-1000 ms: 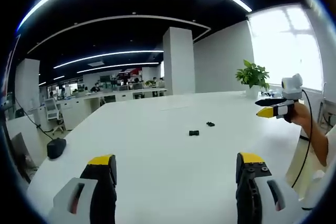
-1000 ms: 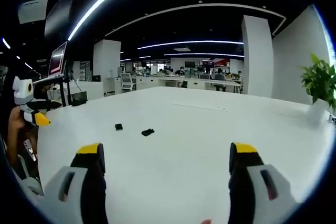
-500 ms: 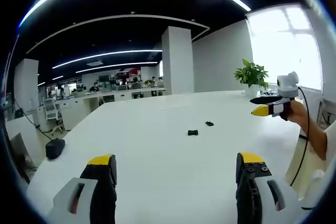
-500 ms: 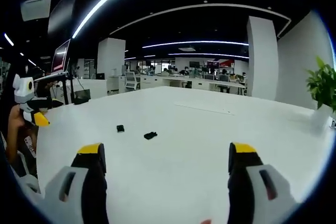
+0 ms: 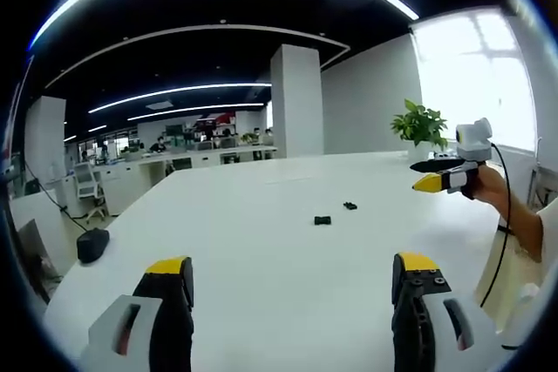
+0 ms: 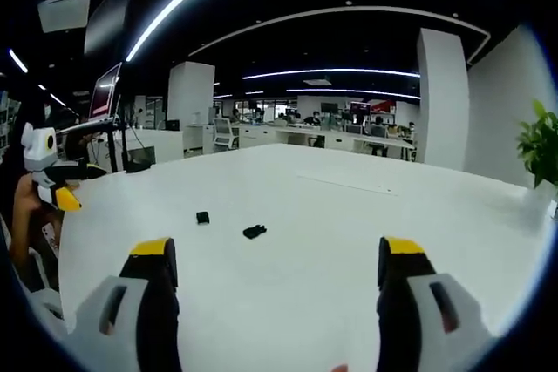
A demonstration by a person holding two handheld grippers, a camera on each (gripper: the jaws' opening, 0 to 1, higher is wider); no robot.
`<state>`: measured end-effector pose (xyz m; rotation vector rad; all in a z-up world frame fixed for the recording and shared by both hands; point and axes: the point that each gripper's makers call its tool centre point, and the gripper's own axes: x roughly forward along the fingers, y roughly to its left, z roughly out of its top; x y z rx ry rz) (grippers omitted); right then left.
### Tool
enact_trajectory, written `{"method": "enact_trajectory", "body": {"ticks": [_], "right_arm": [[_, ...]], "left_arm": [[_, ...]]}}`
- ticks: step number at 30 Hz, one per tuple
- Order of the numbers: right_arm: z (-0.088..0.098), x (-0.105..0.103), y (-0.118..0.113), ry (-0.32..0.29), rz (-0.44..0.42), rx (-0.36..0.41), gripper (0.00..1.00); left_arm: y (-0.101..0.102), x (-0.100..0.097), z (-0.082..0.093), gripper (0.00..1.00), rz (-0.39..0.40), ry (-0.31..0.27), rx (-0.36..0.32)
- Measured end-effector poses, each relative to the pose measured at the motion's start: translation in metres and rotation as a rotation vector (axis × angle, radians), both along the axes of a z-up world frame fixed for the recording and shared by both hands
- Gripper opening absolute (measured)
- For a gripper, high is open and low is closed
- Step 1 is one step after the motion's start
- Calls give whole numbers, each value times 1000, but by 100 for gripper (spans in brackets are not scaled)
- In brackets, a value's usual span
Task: Snap the two parts of the plastic buckle together until the buckle closes and remains connected.
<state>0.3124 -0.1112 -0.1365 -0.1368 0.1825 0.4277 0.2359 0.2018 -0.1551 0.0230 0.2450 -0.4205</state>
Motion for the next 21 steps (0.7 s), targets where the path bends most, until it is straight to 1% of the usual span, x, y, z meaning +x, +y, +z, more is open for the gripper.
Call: {"method": "enact_trajectory", "body": {"ticks": [5, 14, 21], "right_arm": [[-1, 5, 5, 13, 18, -4, 95], [-6, 9, 17, 48, 55, 22, 93], [-10, 13, 22, 65, 70, 13, 92]], "left_arm": [[-1, -1, 0, 96, -5, 0, 0], [-1, -1, 1, 96, -5, -3, 2], [-2, 0, 0, 96, -7, -2, 4]]}}
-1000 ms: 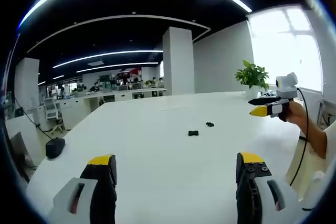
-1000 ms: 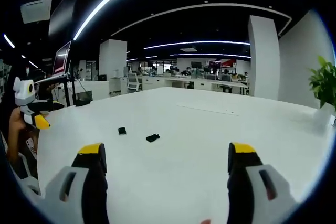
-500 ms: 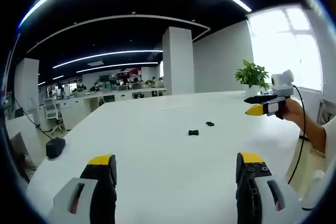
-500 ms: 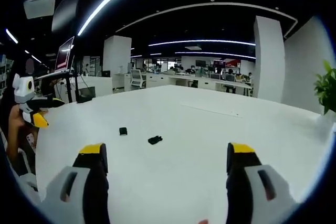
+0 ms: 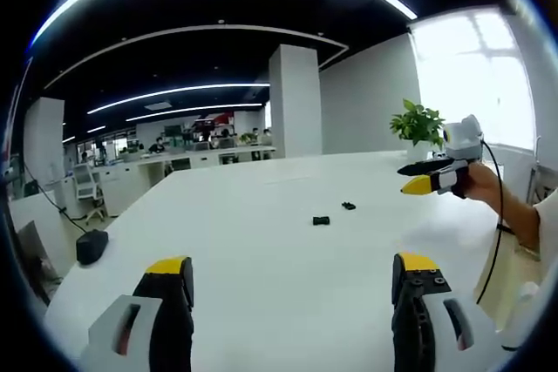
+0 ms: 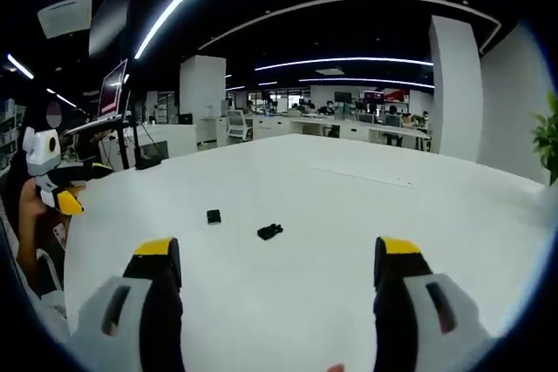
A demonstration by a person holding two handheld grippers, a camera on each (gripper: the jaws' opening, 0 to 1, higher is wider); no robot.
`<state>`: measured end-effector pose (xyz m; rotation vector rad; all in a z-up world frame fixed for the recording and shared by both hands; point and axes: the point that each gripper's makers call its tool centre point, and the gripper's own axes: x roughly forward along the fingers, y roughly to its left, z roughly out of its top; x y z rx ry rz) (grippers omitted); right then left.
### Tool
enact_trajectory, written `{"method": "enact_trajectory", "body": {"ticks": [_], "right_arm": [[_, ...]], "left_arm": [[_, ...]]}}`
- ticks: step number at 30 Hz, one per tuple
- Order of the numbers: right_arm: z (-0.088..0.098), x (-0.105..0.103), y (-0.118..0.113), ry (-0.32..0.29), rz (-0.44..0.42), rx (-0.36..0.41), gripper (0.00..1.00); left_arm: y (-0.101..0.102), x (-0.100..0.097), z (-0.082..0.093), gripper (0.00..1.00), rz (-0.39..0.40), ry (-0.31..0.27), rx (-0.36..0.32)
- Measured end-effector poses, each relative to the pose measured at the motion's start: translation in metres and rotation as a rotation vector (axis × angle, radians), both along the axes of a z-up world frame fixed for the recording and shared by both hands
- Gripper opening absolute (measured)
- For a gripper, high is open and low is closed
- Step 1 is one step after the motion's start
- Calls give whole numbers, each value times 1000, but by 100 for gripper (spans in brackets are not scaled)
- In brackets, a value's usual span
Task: Snap the two parts of the plastic buckle together until the buckle closes and remains connected.
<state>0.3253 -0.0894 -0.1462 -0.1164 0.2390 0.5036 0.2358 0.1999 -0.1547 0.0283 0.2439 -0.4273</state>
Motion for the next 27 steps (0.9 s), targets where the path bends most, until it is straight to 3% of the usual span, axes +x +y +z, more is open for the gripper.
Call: {"method": "enact_trajectory", "body": {"ticks": [27], "right_arm": [[-20, 19, 36, 88, 88, -14, 91]], "left_arm": [[1, -2, 0, 96, 2, -3, -3]]}}
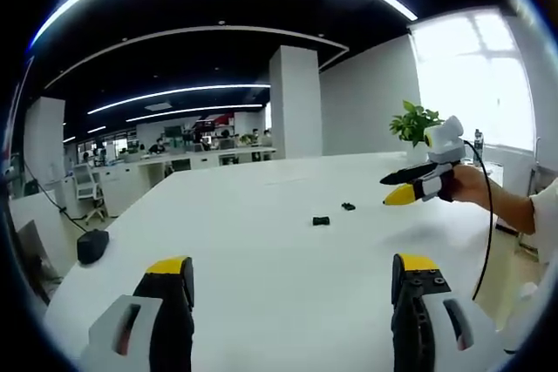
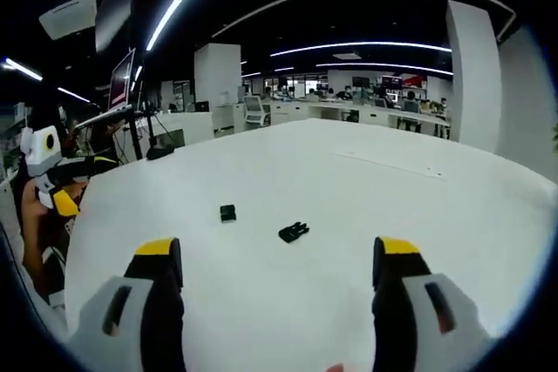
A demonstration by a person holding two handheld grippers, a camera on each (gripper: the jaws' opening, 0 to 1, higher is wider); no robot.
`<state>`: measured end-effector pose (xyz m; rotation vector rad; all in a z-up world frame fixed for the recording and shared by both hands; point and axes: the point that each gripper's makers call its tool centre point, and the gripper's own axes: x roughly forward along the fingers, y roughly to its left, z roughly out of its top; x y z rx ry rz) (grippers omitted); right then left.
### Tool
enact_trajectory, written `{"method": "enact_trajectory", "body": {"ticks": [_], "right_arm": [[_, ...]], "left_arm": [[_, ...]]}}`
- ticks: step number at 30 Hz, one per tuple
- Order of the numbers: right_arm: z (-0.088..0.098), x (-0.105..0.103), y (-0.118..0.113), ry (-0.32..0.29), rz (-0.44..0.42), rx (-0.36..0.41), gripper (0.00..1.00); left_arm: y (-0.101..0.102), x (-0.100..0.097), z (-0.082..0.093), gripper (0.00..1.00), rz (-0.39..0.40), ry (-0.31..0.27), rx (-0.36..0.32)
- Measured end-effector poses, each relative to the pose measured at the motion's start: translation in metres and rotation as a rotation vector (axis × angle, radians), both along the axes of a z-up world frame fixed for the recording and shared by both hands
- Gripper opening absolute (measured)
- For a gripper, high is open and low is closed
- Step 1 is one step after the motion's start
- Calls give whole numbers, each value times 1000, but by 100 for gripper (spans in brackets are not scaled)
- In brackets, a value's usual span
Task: Snap the two parts of the plastic buckle together until the buckle closes and remains connected.
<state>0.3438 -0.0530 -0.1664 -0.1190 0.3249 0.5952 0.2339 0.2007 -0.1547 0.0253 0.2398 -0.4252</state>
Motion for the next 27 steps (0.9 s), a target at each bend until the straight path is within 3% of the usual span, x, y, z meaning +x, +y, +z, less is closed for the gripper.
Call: {"method": "enact_trajectory", "body": {"ticks": [14, 27], "right_arm": [[-8, 5, 14, 33, 27, -24, 91], [-8, 16, 11, 32, -12, -19, 91]], "left_arm": [[0, 0, 1, 96, -4, -7, -11], [3, 0, 5, 96, -1, -19, -17]]}}
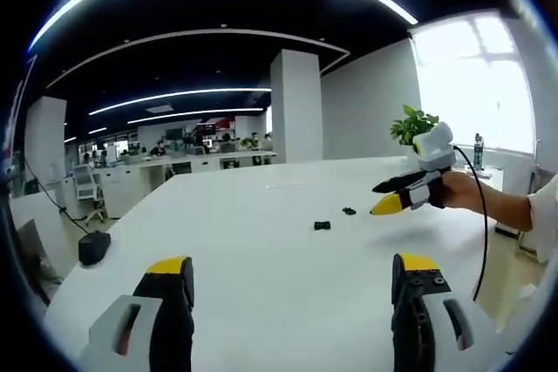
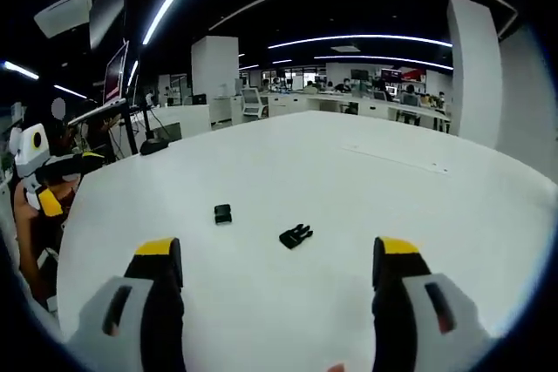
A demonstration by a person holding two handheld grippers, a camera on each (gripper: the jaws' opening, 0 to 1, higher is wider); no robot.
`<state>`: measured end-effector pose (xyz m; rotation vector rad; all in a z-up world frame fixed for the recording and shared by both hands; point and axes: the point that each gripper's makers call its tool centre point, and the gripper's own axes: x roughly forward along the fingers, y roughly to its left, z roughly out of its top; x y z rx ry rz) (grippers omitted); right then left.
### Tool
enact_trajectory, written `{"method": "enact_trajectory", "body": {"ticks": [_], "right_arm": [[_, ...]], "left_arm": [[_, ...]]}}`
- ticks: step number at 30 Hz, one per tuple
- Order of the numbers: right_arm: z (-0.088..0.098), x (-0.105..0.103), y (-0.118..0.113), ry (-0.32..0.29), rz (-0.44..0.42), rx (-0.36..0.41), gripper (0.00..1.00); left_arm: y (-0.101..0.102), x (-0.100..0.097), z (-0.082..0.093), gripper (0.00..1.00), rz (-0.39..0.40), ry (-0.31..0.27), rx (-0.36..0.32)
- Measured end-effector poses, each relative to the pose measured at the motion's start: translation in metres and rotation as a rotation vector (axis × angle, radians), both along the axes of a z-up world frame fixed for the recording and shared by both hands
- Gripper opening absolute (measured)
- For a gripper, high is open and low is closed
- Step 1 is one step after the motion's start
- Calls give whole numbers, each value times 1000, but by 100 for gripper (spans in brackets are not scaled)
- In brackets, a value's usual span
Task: Snap the two parts of the plastic buckle together until the buckle closes and remains connected.
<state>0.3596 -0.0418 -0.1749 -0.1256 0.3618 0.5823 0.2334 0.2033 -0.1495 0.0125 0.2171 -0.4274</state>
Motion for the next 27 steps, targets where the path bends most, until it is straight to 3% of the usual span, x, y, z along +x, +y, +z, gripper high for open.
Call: {"method": "enact_trajectory", "body": {"ticks": [27], "right_arm": [[-15, 17, 1, 36, -43, -25, 82]], "left_arm": [[-1, 1, 2, 96, -5, -3, 5]]}}
